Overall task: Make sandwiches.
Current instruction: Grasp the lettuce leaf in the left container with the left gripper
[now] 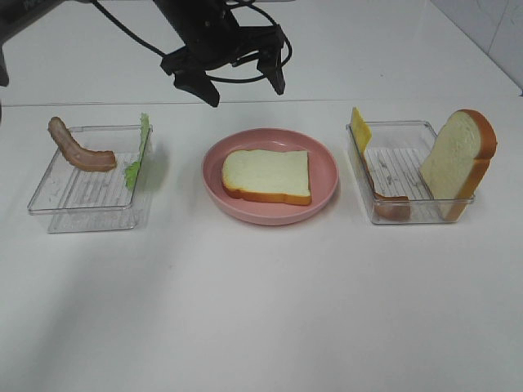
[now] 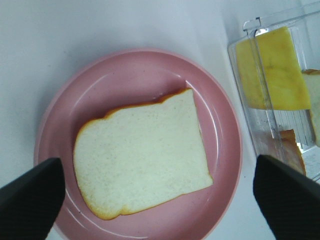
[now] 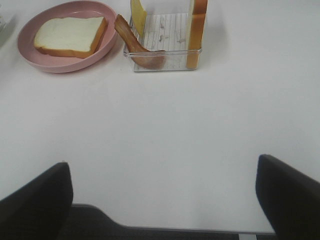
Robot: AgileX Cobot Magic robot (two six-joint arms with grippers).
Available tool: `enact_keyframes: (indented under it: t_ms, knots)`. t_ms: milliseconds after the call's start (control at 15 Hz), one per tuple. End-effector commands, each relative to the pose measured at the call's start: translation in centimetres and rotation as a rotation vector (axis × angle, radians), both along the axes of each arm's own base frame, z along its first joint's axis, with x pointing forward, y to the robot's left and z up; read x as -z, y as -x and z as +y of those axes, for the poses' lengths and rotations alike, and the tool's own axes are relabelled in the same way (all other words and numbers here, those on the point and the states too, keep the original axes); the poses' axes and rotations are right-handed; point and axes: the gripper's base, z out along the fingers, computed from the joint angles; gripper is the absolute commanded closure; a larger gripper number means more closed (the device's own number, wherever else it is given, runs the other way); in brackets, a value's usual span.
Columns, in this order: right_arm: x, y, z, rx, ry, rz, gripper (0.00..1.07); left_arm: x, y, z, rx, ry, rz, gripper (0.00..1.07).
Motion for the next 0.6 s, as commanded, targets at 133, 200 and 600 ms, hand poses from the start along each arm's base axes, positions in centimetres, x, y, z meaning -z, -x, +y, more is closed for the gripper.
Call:
enact_keyframes:
  t_ms: [133,200,600]
  knots:
    - [0.1,0.3,0.0,-0.001,0.0,-0.033,0.11,-6.9,2.8,1.8,0.067,-0.082,-0.077,0.13]
    - [0.1,0.3,0.0,-0.001,0.0,-0.033,0.11,-7.7,3.6,2.9,0.058,-0.15,-0.085,0.13]
    - [0.1,0.3,0.0,-0.001,0.0,-0.033,0.11,-7.9,5.4,10.9,-0.039,-0.302,0.003,0.13]
